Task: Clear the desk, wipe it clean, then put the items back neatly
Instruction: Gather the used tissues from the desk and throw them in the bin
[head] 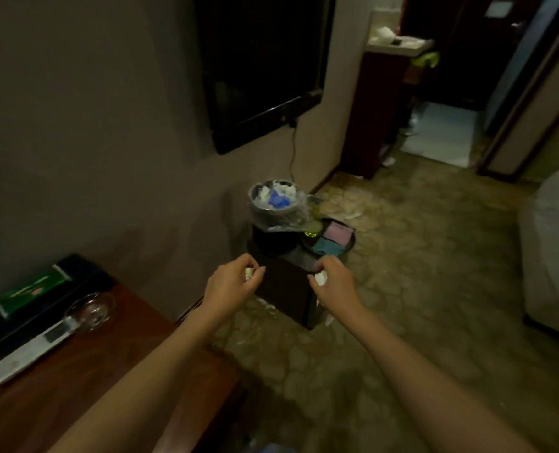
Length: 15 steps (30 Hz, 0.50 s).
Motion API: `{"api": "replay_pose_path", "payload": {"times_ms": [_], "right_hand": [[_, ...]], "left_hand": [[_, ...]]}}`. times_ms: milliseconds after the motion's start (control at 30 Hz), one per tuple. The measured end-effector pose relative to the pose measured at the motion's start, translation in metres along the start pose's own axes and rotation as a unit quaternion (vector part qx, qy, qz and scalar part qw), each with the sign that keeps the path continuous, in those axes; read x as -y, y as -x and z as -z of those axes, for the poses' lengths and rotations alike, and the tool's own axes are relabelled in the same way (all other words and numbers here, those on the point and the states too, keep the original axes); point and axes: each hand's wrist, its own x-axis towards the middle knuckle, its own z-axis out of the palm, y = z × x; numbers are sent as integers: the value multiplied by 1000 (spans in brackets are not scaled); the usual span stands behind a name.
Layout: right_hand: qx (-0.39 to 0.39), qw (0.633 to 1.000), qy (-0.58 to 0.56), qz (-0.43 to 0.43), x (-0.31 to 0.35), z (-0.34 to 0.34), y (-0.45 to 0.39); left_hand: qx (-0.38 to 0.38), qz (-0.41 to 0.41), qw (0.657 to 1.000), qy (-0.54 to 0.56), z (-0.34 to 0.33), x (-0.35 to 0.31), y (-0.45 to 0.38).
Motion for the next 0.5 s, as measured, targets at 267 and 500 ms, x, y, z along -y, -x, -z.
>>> {"api": "replay_pose_path", "payload": {"times_ms": [267,500], "right_hand": [[-11,999,22,-24,-85,15,-92],[-17,1000,16,-12,-113,29,-208]], "left_hand": [[16,-25,999,39,-61,-18,-128],[-25,-23,998,57,-85,-21,-253]]}}
